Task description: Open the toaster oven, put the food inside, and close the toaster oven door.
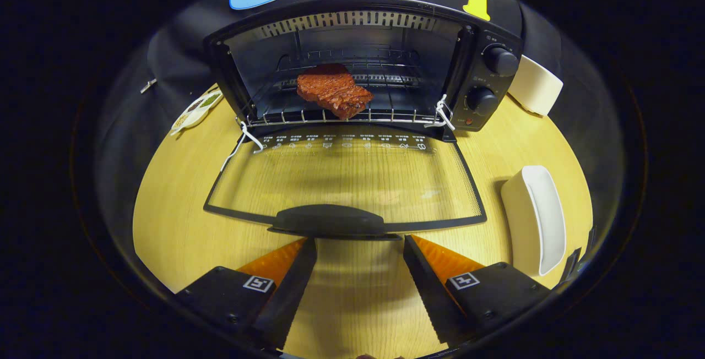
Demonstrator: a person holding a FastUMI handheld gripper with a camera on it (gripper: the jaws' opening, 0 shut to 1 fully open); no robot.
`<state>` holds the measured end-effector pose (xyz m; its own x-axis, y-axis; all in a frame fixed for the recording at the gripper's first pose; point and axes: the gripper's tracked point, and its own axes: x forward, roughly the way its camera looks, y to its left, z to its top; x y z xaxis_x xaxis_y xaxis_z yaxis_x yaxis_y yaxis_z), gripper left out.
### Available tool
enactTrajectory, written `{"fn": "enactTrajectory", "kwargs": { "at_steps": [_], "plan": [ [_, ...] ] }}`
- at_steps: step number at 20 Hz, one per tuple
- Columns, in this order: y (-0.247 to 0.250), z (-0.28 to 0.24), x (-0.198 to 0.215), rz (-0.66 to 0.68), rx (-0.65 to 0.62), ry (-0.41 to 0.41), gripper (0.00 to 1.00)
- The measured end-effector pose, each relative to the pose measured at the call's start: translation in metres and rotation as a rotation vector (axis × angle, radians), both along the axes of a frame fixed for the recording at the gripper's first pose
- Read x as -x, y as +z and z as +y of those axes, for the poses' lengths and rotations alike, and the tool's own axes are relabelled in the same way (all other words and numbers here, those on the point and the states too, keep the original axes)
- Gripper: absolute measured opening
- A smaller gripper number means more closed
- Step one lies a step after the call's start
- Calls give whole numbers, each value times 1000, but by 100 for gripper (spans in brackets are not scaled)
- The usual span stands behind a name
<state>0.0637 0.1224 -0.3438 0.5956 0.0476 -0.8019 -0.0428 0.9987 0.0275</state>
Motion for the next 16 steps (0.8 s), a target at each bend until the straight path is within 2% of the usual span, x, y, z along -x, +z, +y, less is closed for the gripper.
{"fn": "enactTrajectory", "kwargs": {
  "at_steps": [3,6,11,16],
  "plan": [
    [3,6,-3,-38,-1,58,99],
    [7,7,-4,-50,-25,78,99],
    [46,8,-7,-164,-5,141,99],
    [71,7,-16,-195,-66,144,99]
  ]
}}
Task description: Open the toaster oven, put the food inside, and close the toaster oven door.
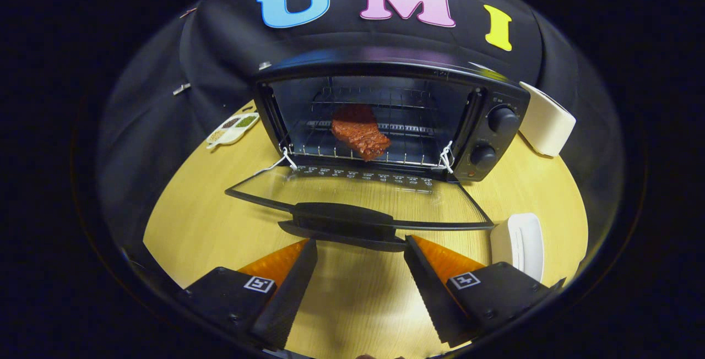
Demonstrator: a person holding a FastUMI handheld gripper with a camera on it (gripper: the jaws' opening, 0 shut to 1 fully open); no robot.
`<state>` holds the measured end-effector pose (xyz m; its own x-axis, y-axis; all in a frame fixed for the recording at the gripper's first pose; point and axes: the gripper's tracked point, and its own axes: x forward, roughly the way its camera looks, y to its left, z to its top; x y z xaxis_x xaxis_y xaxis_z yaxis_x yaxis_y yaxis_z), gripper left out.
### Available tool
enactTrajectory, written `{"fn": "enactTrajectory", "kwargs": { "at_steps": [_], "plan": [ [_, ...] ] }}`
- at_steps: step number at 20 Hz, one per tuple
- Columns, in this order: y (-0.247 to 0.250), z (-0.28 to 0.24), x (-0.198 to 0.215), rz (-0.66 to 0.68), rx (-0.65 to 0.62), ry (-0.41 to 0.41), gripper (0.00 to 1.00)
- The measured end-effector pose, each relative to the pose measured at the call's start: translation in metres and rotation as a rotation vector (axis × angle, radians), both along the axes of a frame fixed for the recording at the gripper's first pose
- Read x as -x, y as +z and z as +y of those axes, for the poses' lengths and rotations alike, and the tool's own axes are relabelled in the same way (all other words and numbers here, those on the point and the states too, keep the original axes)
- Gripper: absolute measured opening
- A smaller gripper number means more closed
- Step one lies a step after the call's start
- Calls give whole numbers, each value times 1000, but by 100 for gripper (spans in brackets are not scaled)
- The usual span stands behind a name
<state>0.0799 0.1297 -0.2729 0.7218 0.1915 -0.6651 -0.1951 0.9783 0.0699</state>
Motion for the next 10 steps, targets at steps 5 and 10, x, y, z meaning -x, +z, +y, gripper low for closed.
{"fn": "enactTrajectory", "kwargs": {
  "at_steps": [5,10],
  "plan": [
    [33,-1,-19,-76,-14,23,99],
    [68,0,-58,-151,-93,-39,99]
  ]
}}
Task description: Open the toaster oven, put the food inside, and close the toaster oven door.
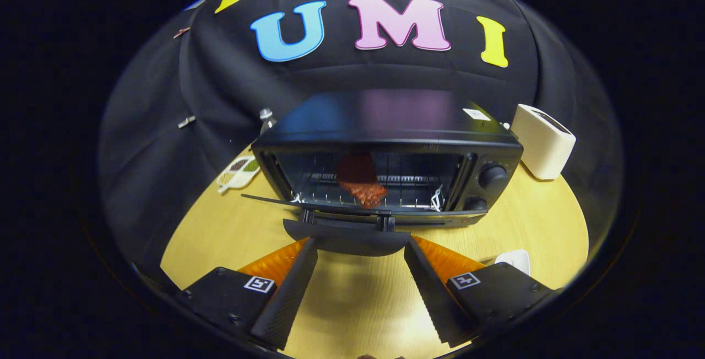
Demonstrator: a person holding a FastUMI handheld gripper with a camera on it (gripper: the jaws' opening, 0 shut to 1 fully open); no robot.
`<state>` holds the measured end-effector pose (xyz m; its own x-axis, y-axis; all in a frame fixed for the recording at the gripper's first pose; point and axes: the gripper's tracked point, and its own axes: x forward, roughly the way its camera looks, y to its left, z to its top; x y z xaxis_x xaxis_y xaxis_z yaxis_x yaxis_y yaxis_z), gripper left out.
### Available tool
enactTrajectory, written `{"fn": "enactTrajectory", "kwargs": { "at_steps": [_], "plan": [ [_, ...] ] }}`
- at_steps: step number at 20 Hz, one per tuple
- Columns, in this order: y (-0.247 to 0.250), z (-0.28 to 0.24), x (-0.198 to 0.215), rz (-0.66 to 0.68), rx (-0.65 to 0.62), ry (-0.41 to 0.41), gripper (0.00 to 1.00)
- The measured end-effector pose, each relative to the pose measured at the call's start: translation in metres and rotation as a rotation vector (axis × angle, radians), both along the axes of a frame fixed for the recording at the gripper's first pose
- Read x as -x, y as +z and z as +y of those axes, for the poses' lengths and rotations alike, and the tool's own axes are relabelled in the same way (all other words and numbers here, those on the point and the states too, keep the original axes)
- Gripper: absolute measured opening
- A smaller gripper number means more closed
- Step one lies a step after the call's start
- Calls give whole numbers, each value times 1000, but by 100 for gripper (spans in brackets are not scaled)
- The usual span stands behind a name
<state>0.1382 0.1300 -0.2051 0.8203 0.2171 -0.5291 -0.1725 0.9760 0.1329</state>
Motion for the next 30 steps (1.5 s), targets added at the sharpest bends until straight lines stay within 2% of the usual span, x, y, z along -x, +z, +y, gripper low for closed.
{"fn": "enactTrajectory", "kwargs": {
  "at_steps": [2,5,9,16,20,27,30],
  "plan": [
    [8,-6,-15,-12,51,-9,98],
    [43,-3,-25,-86,32,-7,99],
    [95,-23,-21,-193,20,-46,98],
    [218,-101,-17,-455,66,-147,98],
    [260,-152,12,-530,103,-227,98],
    [270,-200,63,-563,56,-329,98],
    [258,-202,69,-538,58,-322,98]
  ]
}}
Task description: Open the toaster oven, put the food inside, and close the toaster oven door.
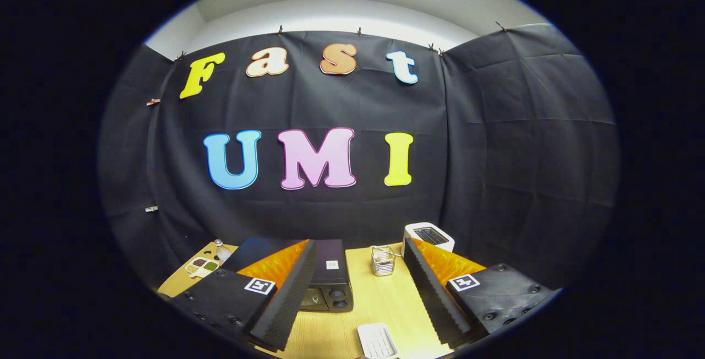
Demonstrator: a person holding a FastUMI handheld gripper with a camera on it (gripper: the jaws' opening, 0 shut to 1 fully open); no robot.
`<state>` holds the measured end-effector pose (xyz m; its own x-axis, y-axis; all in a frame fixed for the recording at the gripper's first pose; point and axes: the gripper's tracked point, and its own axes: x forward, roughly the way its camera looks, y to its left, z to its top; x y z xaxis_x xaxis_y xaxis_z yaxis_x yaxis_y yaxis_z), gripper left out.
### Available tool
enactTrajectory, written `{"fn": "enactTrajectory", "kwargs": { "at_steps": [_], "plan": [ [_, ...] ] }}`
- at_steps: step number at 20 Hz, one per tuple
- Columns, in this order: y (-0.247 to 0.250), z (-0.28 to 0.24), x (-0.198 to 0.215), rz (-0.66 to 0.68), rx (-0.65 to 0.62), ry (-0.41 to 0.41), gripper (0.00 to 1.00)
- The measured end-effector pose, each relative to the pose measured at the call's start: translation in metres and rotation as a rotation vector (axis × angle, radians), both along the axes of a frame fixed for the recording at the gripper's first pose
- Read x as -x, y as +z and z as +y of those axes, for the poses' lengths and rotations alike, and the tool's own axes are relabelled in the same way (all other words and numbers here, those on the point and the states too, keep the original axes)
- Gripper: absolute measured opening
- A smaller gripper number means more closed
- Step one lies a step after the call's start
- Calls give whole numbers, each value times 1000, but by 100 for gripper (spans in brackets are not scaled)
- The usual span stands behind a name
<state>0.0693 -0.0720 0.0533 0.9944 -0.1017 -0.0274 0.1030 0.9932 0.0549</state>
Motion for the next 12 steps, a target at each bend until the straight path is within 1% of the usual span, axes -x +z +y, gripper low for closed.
{"fn": "enactTrajectory", "kwargs": {
  "at_steps": [3,12],
  "plan": [
    [1,1,-1,4,-2,6,98],
    [-7,27,-10,32,-33,76,98]
  ]
}}
